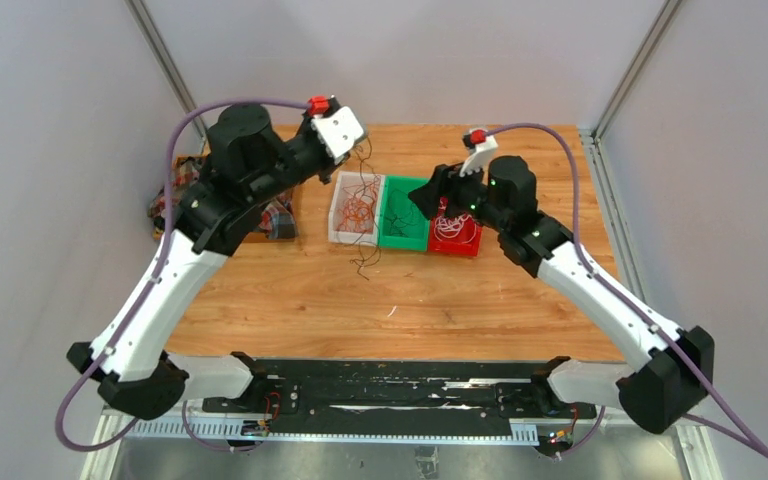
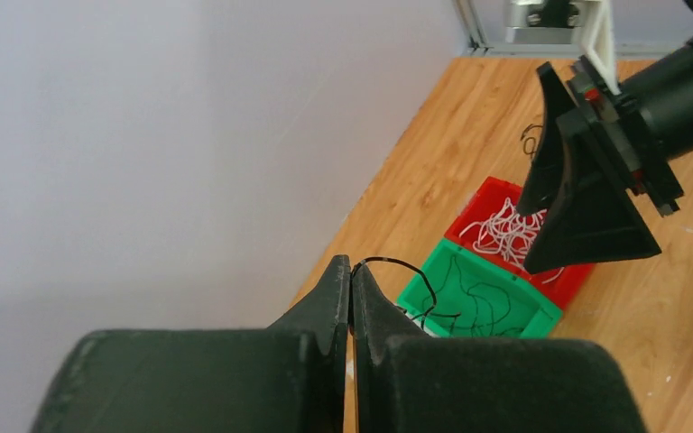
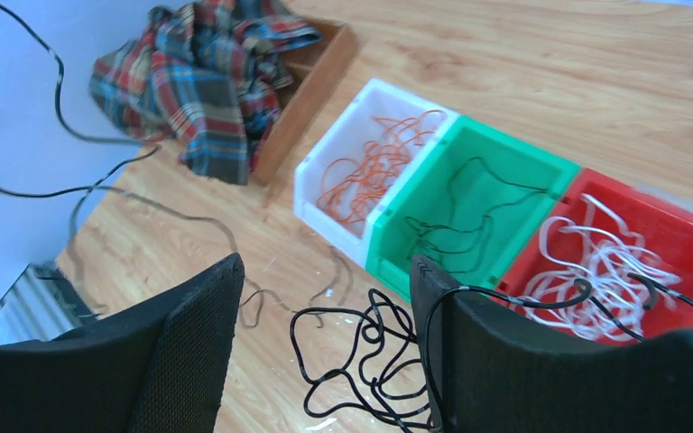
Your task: Untangle the cables
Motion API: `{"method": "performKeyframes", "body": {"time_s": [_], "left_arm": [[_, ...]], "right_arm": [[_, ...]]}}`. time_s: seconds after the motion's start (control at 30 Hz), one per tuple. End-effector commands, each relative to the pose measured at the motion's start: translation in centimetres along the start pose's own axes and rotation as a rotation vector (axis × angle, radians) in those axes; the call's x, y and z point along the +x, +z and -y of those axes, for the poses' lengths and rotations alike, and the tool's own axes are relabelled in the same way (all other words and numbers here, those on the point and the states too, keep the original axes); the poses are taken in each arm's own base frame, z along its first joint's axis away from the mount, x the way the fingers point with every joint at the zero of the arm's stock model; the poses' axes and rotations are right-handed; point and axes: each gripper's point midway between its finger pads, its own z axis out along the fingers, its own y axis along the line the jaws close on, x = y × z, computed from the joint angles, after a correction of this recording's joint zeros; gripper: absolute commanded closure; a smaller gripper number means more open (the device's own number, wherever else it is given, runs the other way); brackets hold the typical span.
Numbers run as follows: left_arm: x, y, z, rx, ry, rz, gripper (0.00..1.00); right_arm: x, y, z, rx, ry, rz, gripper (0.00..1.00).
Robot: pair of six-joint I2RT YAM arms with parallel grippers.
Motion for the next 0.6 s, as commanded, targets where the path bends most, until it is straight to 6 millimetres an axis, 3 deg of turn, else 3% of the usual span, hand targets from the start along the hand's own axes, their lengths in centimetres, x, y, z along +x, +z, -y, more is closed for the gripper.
{"method": "performKeyframes", "body": {"time_s": [0.0,0.17,0.3,0.37,0.57], "left_arm": [[-4.4,1.0,-2.8,-0.072,-0.041,0.124,1.00],[-8.6,2.1,-5.9,-0.139,-0.020,0.226,1.00],[-10.7,2.6,-7.9,-0.198,0.005,0.282,0.99],[-11.2,3.1,-8.6,-0.219,0.008,0.297,1.00],[-10.1,5.6,-9.2,-0.246,0.023,0.286,1.00]], "right_arm": [[-1.2,-2.1,3.4,0.149,0.034,0.094,0.34],[-1.1,-3.5,4.7,0.210,0.034,0.095,0.37],[-0.2,-3.8,5.4,0.236,0.046,0.076,0.39],[0.2,-4.0,5.7,0.243,0.055,0.072,0.39],[0.9,-4.6,6.4,0.265,0.062,0.070,0.39]]}}
